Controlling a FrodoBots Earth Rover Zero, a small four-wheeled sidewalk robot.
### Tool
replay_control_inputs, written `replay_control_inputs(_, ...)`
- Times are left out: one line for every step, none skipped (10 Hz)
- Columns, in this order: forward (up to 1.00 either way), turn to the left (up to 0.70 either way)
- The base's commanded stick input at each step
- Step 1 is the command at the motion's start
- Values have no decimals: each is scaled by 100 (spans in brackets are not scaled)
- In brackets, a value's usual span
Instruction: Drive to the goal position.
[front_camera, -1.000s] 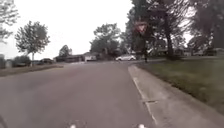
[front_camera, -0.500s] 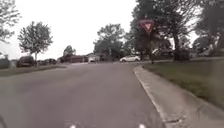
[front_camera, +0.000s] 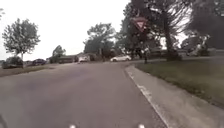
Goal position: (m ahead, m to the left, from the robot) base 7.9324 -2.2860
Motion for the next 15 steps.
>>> replay_control_inputs(100,0)
replay_control_inputs(100,0)
replay_control_inputs(100,0)
replay_control_inputs(100,0)
replay_control_inputs(100,0)
replay_control_inputs(100,0)
replay_control_inputs(100,0)
replay_control_inputs(100,0)
replay_control_inputs(100,0)
replay_control_inputs(100,0)
replay_control_inputs(100,0)
replay_control_inputs(100,0)
replay_control_inputs(100,0)
replay_control_inputs(100,0)
replay_control_inputs(100,0)
